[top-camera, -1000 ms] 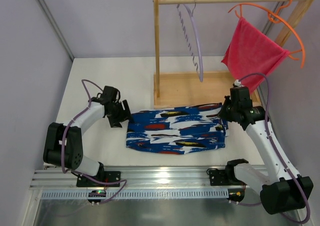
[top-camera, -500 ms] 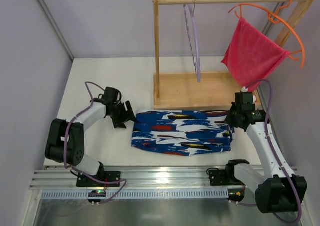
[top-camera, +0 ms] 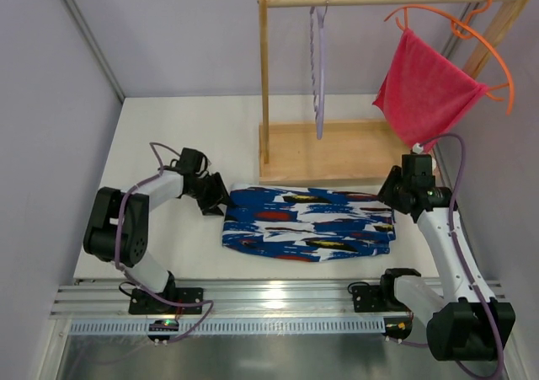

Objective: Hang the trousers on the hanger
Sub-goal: Fold the trousers

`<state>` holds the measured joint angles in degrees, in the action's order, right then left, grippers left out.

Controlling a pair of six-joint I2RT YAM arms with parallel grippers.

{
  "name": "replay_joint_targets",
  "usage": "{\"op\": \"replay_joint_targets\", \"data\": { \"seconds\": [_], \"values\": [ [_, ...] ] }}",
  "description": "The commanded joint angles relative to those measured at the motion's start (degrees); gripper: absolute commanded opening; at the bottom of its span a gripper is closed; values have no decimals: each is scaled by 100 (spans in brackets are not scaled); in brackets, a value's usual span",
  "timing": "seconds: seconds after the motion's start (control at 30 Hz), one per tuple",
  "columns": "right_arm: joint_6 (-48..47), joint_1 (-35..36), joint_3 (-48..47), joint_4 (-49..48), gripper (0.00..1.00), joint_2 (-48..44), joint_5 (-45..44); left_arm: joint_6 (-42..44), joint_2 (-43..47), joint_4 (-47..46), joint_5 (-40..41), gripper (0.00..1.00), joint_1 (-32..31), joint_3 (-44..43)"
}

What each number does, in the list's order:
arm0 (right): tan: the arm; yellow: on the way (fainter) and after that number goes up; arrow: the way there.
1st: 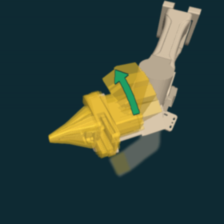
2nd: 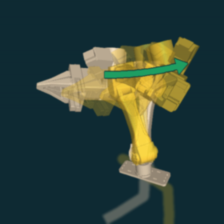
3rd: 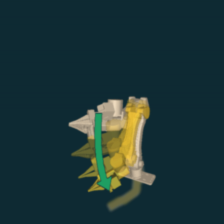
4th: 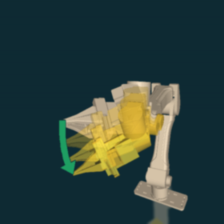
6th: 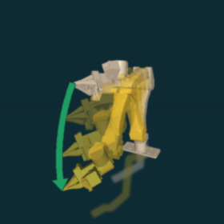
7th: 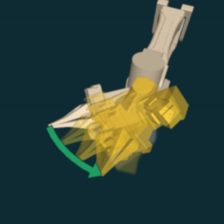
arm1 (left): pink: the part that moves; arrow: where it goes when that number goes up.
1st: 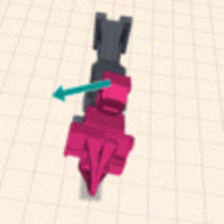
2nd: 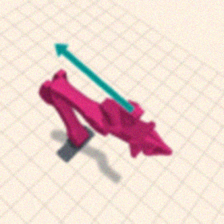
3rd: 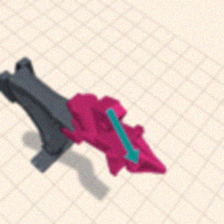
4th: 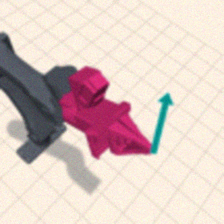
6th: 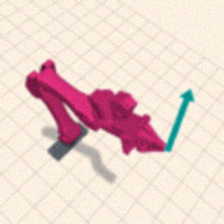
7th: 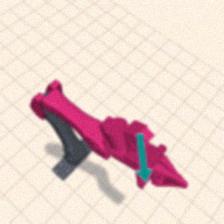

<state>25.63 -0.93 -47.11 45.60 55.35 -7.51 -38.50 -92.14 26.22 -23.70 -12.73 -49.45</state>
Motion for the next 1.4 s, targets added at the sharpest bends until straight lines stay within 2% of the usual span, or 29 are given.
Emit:
{"op": "replay_joint_targets", "data": {
  "seconds": [0.0, 0.03, 0.07, 0.17, 0.4, 0.5, 0.6, 0.7, 0.73, 0.8, 1.0, 1.17, 1.37],
  "values": [
    [-224, 14, 263, -831, 47, 19, 1452, -201, -251, -372, -372, 48, -10, 50],
    [-277, 75, 307, -912, 48, 28, 1584, -210, -278, -328, -293, 37, -10, 32],
    [-321, 93, 369, -965, 49, 20, 1708, -210, -287, -232, -188, 19, -1, 6],
    [-409, 93, 413, -1150, 50, -16, 1875, -219, -130, 111, 514, 0, 173, 14],
    [-515, 479, 97, -1265, 52, 467, 2096, -413, 556, 481, 1297, 0, 1219, 445],
    [-515, 541, -43, -1168, 54, 687, 1981, -456, 925, 691, 1912, 0, 1456, 603],
    [-559, 585, 35, -1255, 54, 749, 2183, -439, 1172, 779, 1992, 0, 1607, 674],
    [-585, 699, 176, -1352, 54, 767, 2324, -360, 1259, 999, 2010, 23, 1607, 498],
    [-576, 708, 211, -1370, 54, 784, 2350, -325, 1303, 1052, 2045, 44, 1616, 446],
    [-576, 717, 343, -1458, 54, 802, 2508, -211, 1487, 1131, 2115, 56, 1616, 305],
    [-673, 848, 685, -1467, 54, 899, 2518, 62, 1945, 1183, 2001, 60, 1616, 24],
    [-296, 1059, 773, -1370, 54, 775, 2105, 159, 1963, 1193, 1879, 60, 1616, -21],
    [74, 1165, 1230, -1826, 53, 670, 2157, 150, 1796, 1044, 1703, 60, 1607, 85]
  ]
}}
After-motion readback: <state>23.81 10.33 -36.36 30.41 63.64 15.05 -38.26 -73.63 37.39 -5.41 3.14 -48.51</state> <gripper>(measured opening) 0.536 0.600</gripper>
